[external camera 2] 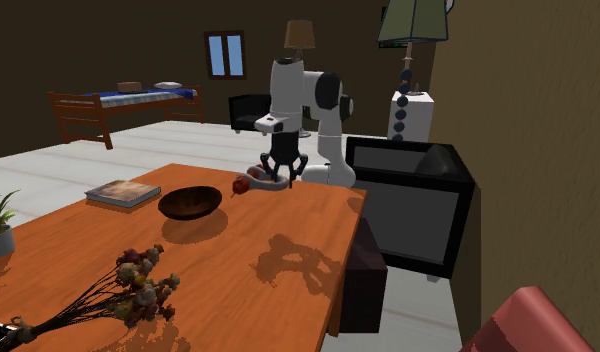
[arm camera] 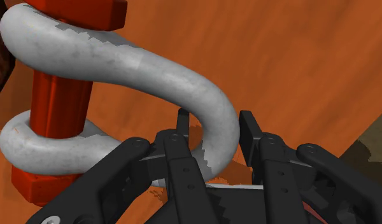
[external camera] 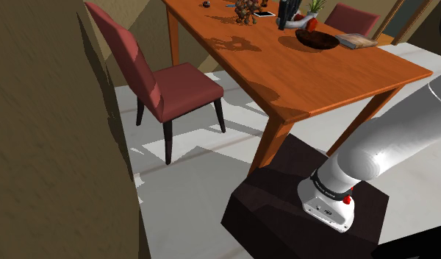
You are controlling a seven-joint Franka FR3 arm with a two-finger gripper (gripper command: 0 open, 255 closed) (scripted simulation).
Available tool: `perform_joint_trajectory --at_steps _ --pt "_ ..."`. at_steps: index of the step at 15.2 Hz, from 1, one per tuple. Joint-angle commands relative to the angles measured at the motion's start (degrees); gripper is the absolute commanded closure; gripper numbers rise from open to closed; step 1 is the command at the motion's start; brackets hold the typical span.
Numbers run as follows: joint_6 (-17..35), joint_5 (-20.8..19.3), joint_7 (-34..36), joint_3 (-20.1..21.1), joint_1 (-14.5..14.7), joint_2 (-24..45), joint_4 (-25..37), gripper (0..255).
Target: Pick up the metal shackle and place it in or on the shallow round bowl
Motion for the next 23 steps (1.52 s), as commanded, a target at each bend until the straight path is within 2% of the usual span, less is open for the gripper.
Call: perform_joint_trajectory --at_steps 1,11,19,23 --pt "-0.2 -0.2 -2.2 -1.3 -0.9 0.2 0.6 255" --pt "0.7 0.9 -17.4 -10.4 -6.8 6.7 7.2 255" --pt "-0.2 5.8 -30.0 -17.0 -13.3 17.0 18.0 255" --pt "3.3 5.1 -29.4 -16.7 -12.9 15.7 13.3 255"
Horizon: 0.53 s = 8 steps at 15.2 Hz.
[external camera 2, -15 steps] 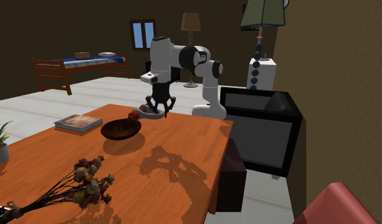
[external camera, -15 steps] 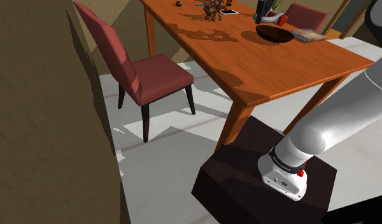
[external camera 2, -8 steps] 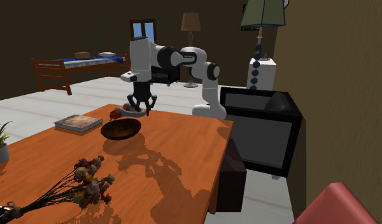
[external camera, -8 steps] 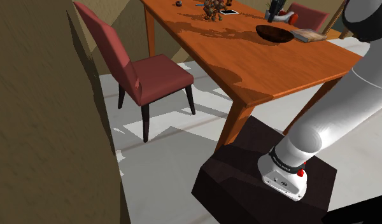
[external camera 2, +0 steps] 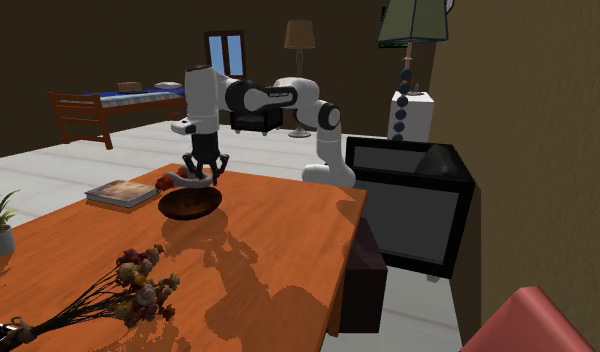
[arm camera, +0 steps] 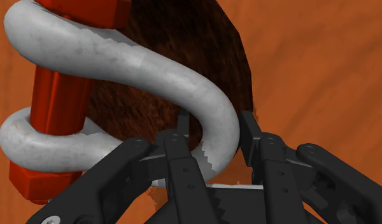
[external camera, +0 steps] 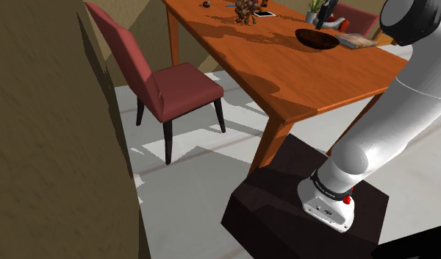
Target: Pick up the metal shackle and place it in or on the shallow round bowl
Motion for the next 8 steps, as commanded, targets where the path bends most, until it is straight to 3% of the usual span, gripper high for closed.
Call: perform_joint_trajectory --at_steps 1,8 --pt "1.8 -0.3 0.2 0.1 0.1 -0.6 -2.3 255" --pt "7.7 -1.0 0.9 0.3 0.5 -2.0 -9.5 255"
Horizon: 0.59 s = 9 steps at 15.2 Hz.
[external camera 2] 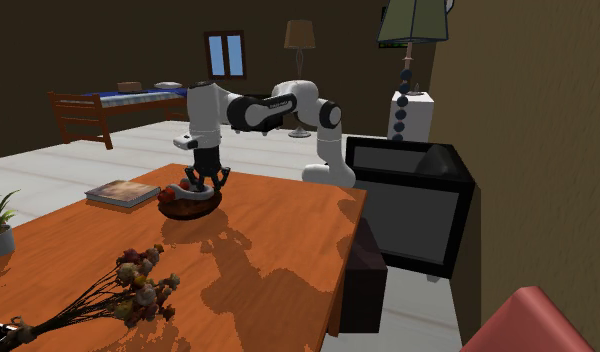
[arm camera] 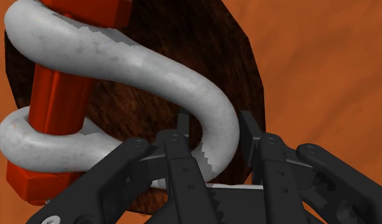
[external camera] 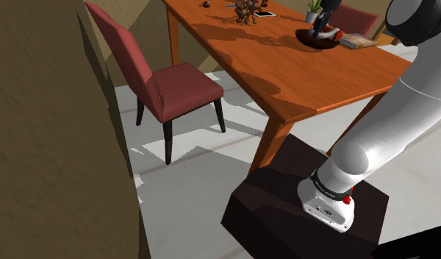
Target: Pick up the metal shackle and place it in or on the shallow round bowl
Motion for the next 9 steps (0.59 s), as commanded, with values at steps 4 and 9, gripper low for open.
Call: perform_joint_trajectory --at_steps 4,9 --pt "0.8 -0.1 0.0 0.0 0.0 -0.1 -0.9 255" --pt "0.9 0.0 0.0 0.0 0.0 -0.1 -1.0 0"
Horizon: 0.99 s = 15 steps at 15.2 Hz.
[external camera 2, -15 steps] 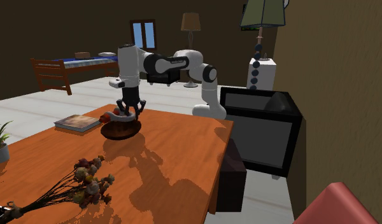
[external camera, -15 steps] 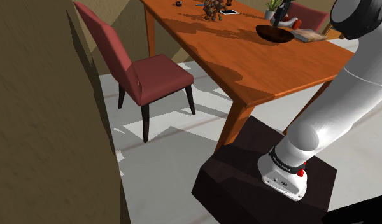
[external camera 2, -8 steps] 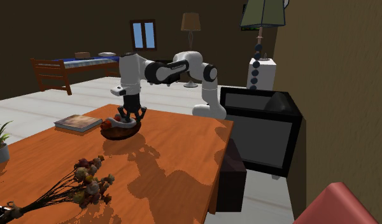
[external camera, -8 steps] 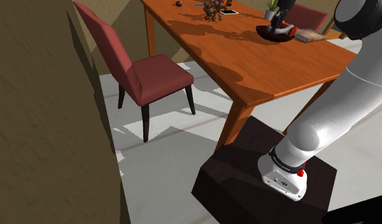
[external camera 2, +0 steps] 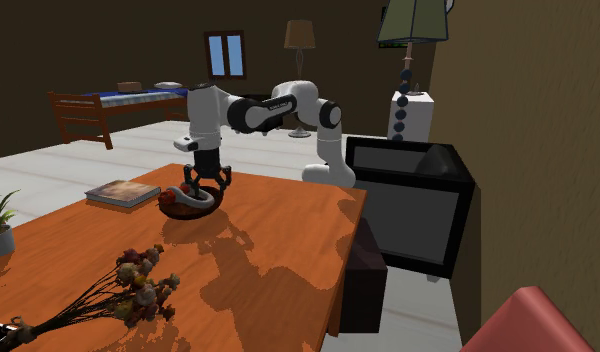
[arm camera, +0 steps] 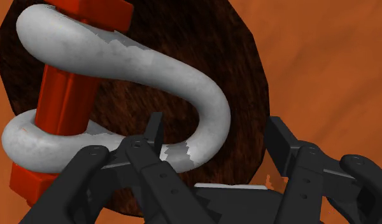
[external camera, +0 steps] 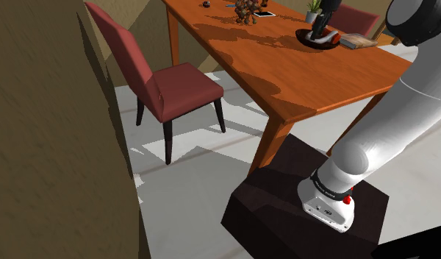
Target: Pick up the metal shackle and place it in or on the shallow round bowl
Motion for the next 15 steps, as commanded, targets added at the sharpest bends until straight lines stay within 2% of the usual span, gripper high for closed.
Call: perform_joint_trajectory --at_steps 1,4,8,15 --pt "0.0 0.0 0.0 0.0 0.0 0.0 0.0 0" --pt "0.0 0.0 0.0 0.0 0.0 0.0 0.0 0" --pt "-7.8 0.8 -0.6 -0.1 -0.3 1.7 9.3 0" --pt "-7.8 0.8 -0.6 -0.1 -0.3 1.7 9.3 0"
